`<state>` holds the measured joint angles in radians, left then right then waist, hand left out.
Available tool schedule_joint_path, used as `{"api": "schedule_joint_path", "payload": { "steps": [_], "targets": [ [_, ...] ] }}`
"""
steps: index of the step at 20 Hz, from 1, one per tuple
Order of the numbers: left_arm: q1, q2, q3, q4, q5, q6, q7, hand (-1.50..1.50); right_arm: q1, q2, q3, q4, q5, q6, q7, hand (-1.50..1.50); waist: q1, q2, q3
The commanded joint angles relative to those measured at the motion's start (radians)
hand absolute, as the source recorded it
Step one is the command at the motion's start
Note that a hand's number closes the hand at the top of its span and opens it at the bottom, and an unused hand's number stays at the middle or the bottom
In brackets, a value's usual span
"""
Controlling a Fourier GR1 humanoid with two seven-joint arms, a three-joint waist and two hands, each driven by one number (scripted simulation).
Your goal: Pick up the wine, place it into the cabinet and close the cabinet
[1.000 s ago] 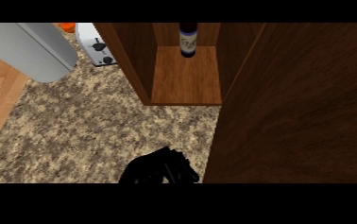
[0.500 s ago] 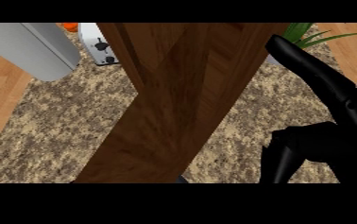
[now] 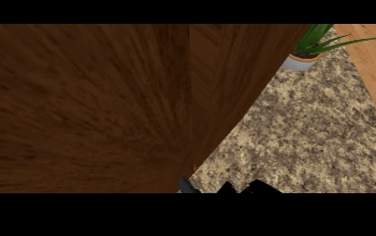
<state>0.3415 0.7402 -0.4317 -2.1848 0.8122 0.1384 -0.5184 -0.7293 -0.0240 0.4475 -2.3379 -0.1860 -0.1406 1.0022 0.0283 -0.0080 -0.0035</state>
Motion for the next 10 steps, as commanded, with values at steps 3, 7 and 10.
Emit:
{"api": "schedule_joint_path", "payload": {
  "steps": [3, 7, 10],
  "targets": [
    [0.102, 0.102, 0.217, 0.045, 0.152, -0.211, -0.037, 1.50, -0.141, 0.023, 0.197, 0.181, 0.099, -0.163, -0.070, 1.50, 0.008, 0.000, 0.000],
    [0.152, 0.159, 0.312, 0.057, 0.213, -0.309, -0.019, 1.50, -0.264, 0.024, 0.215, 0.396, 0.116, -0.241, -0.193, 1.50, 0.027, 0.003, 0.000],
    [0.134, 0.164, 0.329, 0.116, 0.240, -0.394, -0.011, 1.50, -0.379, 0.024, 0.187, 0.558, 0.107, -0.303, -0.238, 1.50, 0.026, 0.008, -0.001]
  ]
}}
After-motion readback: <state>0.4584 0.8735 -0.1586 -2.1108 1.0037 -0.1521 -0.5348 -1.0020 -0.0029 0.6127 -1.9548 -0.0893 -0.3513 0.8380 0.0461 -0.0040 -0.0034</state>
